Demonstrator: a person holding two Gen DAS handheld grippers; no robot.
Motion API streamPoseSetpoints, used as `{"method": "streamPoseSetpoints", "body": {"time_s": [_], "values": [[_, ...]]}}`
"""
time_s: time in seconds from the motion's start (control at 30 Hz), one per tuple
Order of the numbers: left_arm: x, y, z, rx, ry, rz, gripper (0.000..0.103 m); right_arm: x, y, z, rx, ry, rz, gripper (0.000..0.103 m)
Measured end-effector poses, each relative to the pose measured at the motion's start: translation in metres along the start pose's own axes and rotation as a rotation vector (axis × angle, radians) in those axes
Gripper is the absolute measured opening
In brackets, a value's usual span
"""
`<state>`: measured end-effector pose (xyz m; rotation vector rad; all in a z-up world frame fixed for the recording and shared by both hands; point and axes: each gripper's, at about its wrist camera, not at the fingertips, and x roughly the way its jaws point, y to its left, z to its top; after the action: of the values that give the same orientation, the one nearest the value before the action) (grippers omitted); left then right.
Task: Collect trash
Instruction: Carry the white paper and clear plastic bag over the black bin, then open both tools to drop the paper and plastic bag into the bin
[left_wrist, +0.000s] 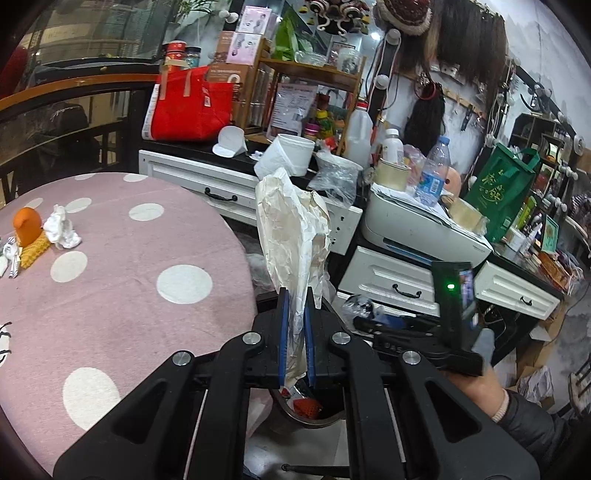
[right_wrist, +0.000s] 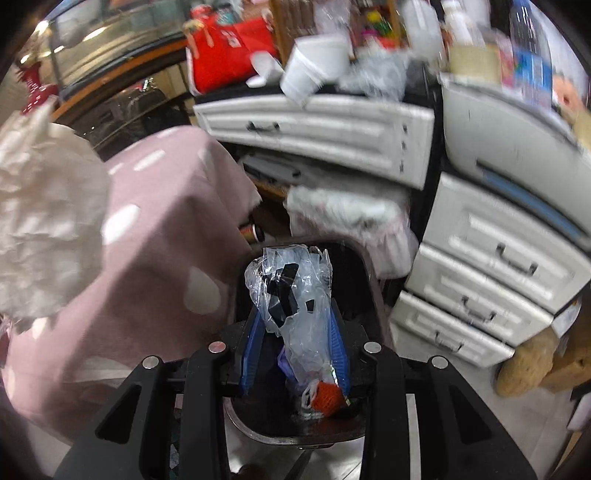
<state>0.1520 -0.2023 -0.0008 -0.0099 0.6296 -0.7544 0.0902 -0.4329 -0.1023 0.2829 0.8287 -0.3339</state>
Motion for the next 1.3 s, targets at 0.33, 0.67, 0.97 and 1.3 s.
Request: {"method": "streamPoseSetpoints", "body": {"time_s": [0.33,0.67,0.97,1.3], "values": [[0.018,-0.013,-0.005,0.003,0.044,-0.043,0.008,0.051,-0.032,-0.024,0.114,0.117,-0.027,0.041],[0.041,-0.023,-0.015,0.007,0.097,-0.078,0.008,0.03,-0.049,-0.02,0.162,0.066,-0.075,0.064],[0.067,-0.033,-0.025,0.027,0.147,-0.096,0.008,-0.016,-0.06,0.002,0.153,-0.068,-0.139,0.076],[0.119,-0.04,-0.042,0.041,0.264,-0.1,0.008,-0.037,-0.083,0.006,0.202,-0.112,-0.181,0.076]]}}
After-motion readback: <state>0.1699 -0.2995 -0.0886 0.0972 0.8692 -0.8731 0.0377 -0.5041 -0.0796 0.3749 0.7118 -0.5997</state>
